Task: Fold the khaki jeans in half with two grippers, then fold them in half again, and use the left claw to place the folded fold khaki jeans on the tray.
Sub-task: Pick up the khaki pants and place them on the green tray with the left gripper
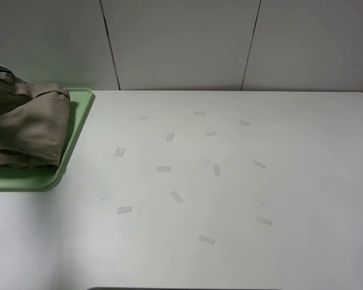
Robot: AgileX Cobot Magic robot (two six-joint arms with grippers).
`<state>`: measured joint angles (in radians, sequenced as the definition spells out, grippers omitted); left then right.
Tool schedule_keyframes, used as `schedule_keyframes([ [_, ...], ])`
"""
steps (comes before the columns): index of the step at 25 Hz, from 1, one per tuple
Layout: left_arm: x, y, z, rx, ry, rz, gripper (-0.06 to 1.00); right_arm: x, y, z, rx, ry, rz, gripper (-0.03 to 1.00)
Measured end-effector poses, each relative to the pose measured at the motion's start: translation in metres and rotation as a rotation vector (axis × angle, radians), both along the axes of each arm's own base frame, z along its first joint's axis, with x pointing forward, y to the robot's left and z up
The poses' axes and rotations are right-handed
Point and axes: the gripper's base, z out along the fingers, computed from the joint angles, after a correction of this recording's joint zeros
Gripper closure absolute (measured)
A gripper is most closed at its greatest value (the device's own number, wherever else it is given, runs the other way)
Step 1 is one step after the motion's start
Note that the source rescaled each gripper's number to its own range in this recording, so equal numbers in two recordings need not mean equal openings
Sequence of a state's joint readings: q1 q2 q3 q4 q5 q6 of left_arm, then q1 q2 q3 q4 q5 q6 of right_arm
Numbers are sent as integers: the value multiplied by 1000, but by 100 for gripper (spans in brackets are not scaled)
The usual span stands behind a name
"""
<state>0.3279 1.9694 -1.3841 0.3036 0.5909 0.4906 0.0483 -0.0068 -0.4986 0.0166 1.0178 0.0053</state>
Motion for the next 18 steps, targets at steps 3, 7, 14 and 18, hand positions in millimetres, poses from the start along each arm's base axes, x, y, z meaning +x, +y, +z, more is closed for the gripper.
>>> schedule_keyframes([
  [3, 0, 0, 0, -11, -8, 34, 88, 0, 0, 0, 0, 0, 0, -3],
  [7, -1, 0, 0, -30, -12, 95, 79, 0, 0, 0, 0, 0, 0, -3],
  [14, -3, 0, 3, -71, -39, 251, 3, 0, 0, 0, 0, 0, 0, -3],
  [18, -5, -1, 8, -73, -50, 272, -5, 0, 0, 0, 0, 0, 0, -3],
])
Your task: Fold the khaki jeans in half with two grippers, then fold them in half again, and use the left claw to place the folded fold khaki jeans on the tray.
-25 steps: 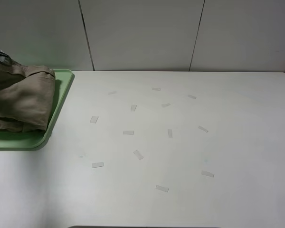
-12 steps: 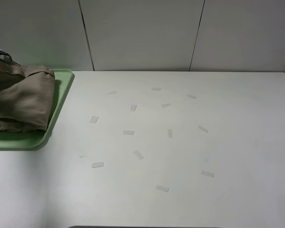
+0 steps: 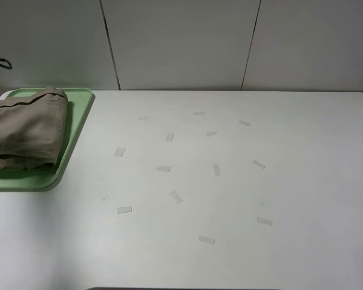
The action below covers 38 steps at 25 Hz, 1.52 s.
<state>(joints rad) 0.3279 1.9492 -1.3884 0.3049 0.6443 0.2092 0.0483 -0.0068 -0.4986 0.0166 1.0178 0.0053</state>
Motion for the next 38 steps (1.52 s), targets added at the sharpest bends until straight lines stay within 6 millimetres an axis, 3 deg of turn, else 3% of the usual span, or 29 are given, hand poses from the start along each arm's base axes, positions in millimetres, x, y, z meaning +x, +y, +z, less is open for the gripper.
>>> schedule_keyframes([
  [4, -4, -2, 22, 7, -56, 9, -6, 0, 0, 0, 0, 0, 0, -3],
  [10, -22, -12, 86, 14, -235, 26, -6, 0, 0, 0, 0, 0, 0, -3],
  [16, -51, -32, 135, -44, -387, -13, -6, 0, 0, 0, 0, 0, 0, -3],
  [22, -99, -62, 168, -53, -601, -170, -6, 0, 0, 0, 0, 0, 0, -3],
  [31, -192, -104, 204, -18, -894, -290, -6, 0, 0, 0, 1, 0, 0, -3],
  [38, -273, -136, 194, -42, -1011, -301, -6, 0, 0, 0, 1, 0, 0, -3],
])
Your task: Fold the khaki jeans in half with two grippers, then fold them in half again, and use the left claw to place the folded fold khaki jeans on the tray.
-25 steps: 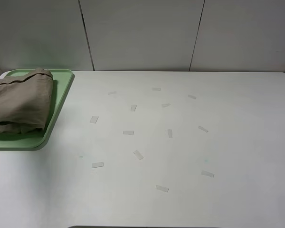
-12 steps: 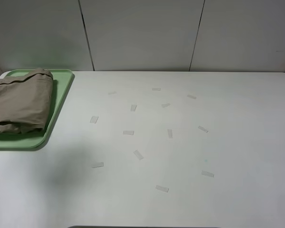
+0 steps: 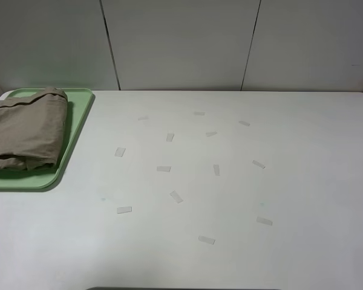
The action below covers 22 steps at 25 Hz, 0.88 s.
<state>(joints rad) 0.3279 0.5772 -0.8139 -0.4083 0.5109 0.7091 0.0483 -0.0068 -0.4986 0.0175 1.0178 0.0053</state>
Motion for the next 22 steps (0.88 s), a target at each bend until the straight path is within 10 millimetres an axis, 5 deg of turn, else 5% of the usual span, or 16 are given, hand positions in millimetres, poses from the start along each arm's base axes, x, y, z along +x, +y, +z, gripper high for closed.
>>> schedule_keyframes([
  [7, -58, -15, -34, -75, 66, 42, -6, 0, 0, 0, 0, 0, 0, -3],
  [16, -72, -10, -54, -126, 234, -3, -6, 0, 0, 0, 0, 0, 0, -3],
  [22, -86, -11, -85, -165, 234, -6, -6, 0, 0, 0, 0, 0, 0, -3],
])
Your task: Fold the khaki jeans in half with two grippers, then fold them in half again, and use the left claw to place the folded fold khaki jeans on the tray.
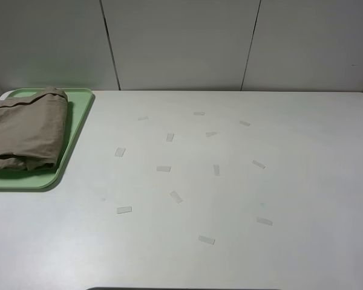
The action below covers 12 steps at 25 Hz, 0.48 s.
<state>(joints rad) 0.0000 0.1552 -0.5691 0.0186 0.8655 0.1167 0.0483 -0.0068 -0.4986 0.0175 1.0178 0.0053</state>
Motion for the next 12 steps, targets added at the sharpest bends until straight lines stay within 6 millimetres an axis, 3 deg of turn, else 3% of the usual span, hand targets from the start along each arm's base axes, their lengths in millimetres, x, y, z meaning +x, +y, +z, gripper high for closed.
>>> schedule_keyframes([
  [12, -27, 0, -28, -60, 56, 34, -5, 0, 0, 0, 0, 0, 0, -3],
])
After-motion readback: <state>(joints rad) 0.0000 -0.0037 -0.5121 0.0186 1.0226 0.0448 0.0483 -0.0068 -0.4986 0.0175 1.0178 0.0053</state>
